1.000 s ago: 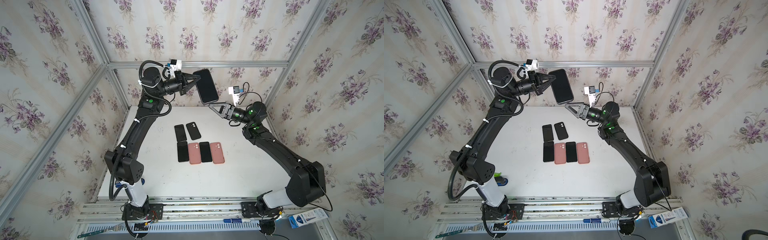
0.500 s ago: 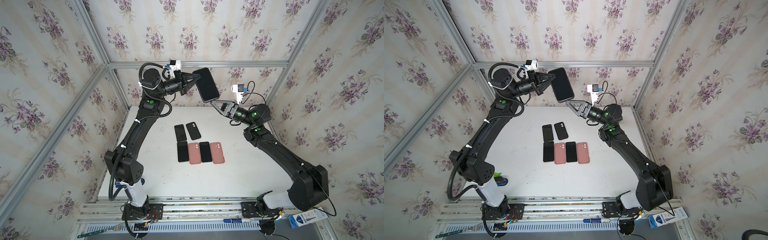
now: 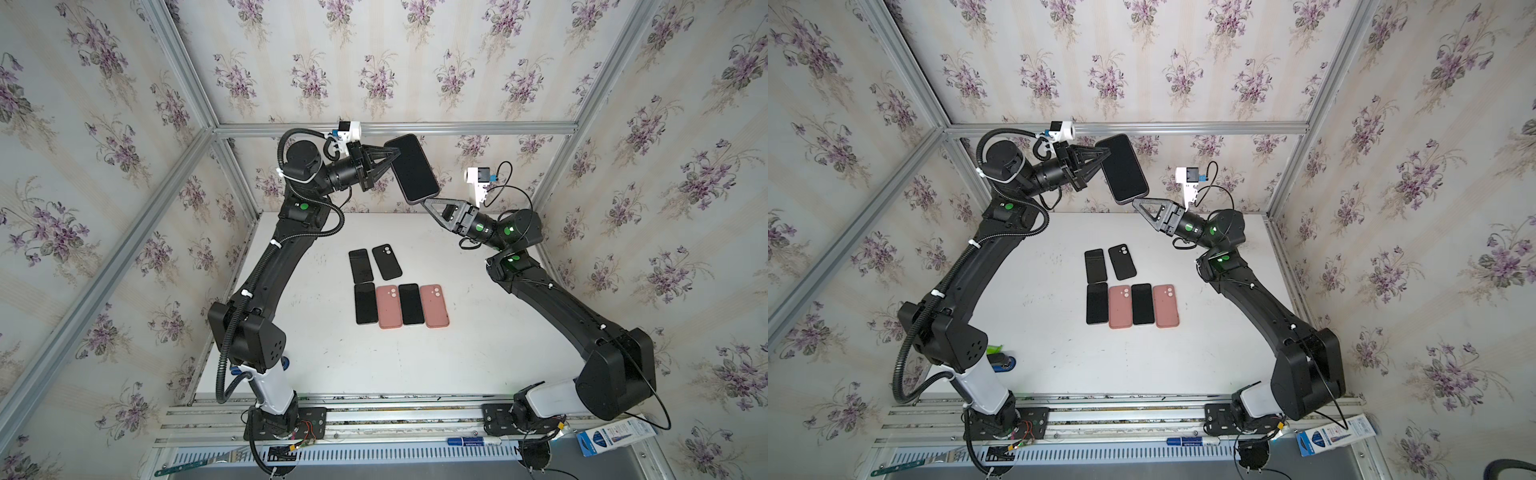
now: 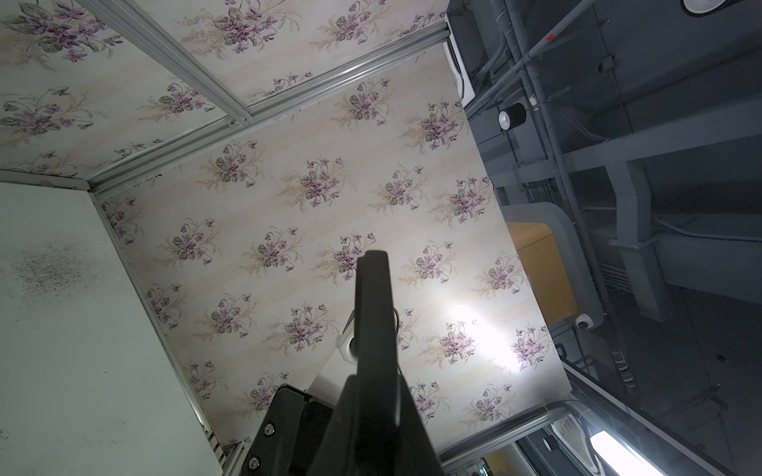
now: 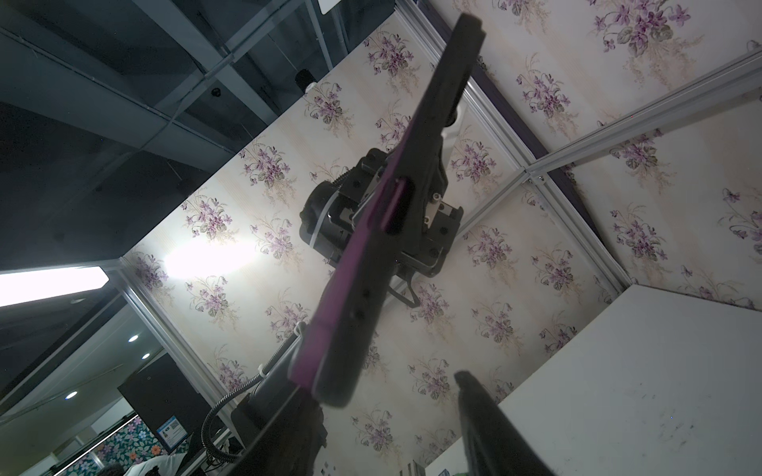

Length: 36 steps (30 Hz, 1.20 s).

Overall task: Take the phone out of the phone case
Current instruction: Remove the phone case from the phone.

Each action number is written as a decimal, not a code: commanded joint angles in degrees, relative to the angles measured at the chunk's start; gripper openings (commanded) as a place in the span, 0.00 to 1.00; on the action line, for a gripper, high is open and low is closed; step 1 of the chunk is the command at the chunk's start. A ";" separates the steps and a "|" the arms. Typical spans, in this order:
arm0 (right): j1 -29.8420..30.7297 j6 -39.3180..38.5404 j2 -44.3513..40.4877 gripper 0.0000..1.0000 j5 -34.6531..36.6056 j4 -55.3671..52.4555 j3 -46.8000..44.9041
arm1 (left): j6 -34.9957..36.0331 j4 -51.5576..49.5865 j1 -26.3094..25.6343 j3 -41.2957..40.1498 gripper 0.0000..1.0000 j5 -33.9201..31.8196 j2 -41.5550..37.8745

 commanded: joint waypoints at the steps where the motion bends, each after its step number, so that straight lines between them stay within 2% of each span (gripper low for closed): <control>1: 0.04 0.36 0.55 0.55 0.62 0.99 0.04 | -3.65 6.84 -0.01 0.11 0.00 0.83 -0.69; 10: -0.10 0.24 2.42 0.54 1.28 0.64 1.89 | -4.20 7.75 -0.92 0.70 0.00 1.62 -0.42; 15: -0.96 4.81 3.89 0.50 3.07 5.73 2.45 | -1.75 5.91 -1.32 -2.41 0.00 2.97 -1.32; 20: -2.00 6.99 4.06 0.40 2.72 5.82 1.97 | 0.24 5.04 -1.24 -6.76 0.00 3.17 -3.01; 26: -1.86 10.34 4.07 0.22 1.69 7.59 1.29 | 2.56 2.49 -0.98 -6.69 0.00 2.22 -2.37; 28: -1.55 12.28 4.16 0.13 1.77 8.85 0.22 | 3.87 1.41 -0.89 -7.28 0.00 1.62 -2.07; 32: -0.59 16.01 4.16 0.02 2.75 11.46 -3.99 | 7.34 -0.33 -0.89 -9.78 0.00 0.54 -1.06; 36: -0.13 17.30 3.66 0.00 4.09 10.87 -9.36 | 15.54 -6.01 -0.98 -13.66 0.00 -1.49 -0.94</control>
